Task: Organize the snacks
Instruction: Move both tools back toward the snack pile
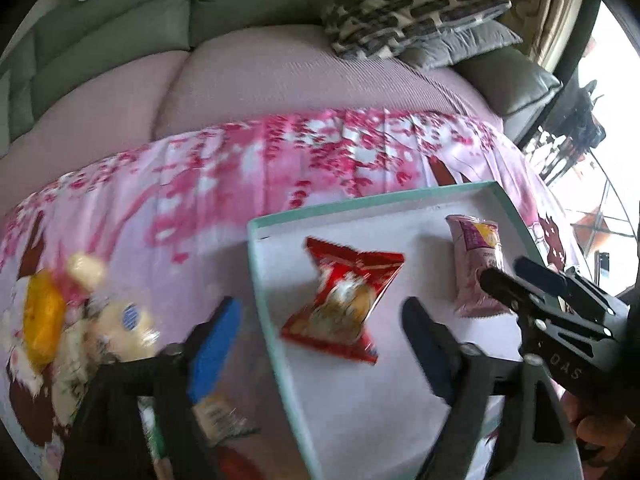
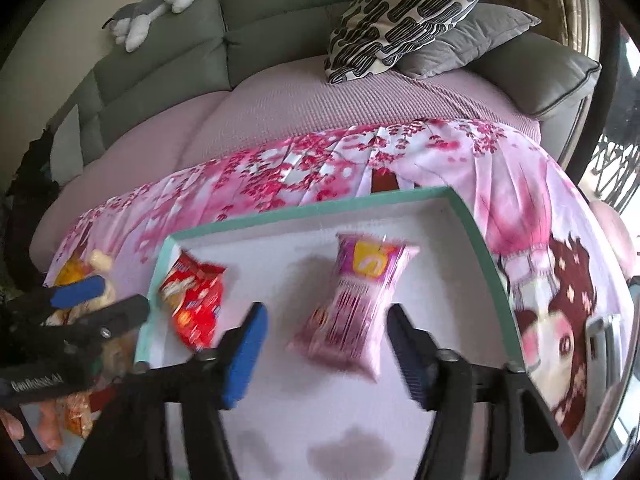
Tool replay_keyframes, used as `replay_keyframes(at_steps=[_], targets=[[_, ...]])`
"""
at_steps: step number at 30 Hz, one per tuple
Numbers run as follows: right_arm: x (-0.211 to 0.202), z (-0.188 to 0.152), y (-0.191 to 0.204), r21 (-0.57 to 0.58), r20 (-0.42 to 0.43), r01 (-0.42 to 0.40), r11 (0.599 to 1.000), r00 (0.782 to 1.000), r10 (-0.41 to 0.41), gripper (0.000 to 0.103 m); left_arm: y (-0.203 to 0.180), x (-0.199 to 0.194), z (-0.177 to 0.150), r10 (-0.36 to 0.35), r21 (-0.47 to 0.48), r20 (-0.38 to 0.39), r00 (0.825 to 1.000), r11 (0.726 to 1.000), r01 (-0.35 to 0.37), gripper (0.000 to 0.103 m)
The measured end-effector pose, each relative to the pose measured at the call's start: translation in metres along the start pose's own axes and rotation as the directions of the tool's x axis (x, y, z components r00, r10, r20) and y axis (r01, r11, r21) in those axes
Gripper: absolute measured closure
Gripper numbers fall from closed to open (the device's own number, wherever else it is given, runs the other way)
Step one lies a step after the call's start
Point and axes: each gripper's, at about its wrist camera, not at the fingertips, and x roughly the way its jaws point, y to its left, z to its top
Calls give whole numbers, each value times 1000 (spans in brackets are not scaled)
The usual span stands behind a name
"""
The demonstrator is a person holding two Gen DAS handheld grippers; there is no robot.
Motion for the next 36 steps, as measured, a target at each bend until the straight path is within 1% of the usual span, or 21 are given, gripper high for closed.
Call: replay_keyframes(at_steps=[1,3,6,8,9,12,16,19,25,27,28,30,36], targets=[[-3,-5,2,1,-2,-5,1000,1000,5,25,5,-7,-5,17,-11,14,1000,1000,-16,12],[-9,-18,8,-1,-11,-14,1000,1000,14,20,18,-21,-20,57,-37,33,998,998,-56,10],[-17,-35,20,-6,-25,-20,1000,999,20,13,37,-37,-42,92,-75,59,994,993,-88,9],[-23,-48,29,-9,-32,-29,1000,999,29,6,52,-50,-61,119,-98,74,990,989,-111,9],[-26,-53,33,-9,-35,-34,999,999,33,0,59,-55,-68,129,-105,79,988,987,-121,9],[-36,-66,46,-14,-37,-42,999,998,41,0,80,-74,-94,181,-133,95,979,977,-168,9],[-49,-77,64,-31,-27,-46,998,999,45,0,106,-98,-120,218,-178,119,969,964,-196,9],[-62,-83,79,-51,7,-66,996,998,67,0,124,-113,-135,239,-206,144,960,956,-208,9],[-83,-91,109,-111,53,-85,990,994,91,0,152,-138,-159,262,-282,188,947,937,-203,9],[-85,-94,117,-123,47,-89,988,994,95,0,159,-146,-165,270,-301,205,941,932,-202,9],[-85,-95,121,-130,40,-90,987,995,96,0,164,-151,-170,279,-313,219,935,928,-203,9],[-85,-98,131,-148,32,-97,984,994,102,0,170,-156,-175,282,-332,229,932,922,-198,9],[-78,-113,165,-204,-27,-149,967,989,147,0,189,-162,-190,278,-363,215,936,913,-187,9]])
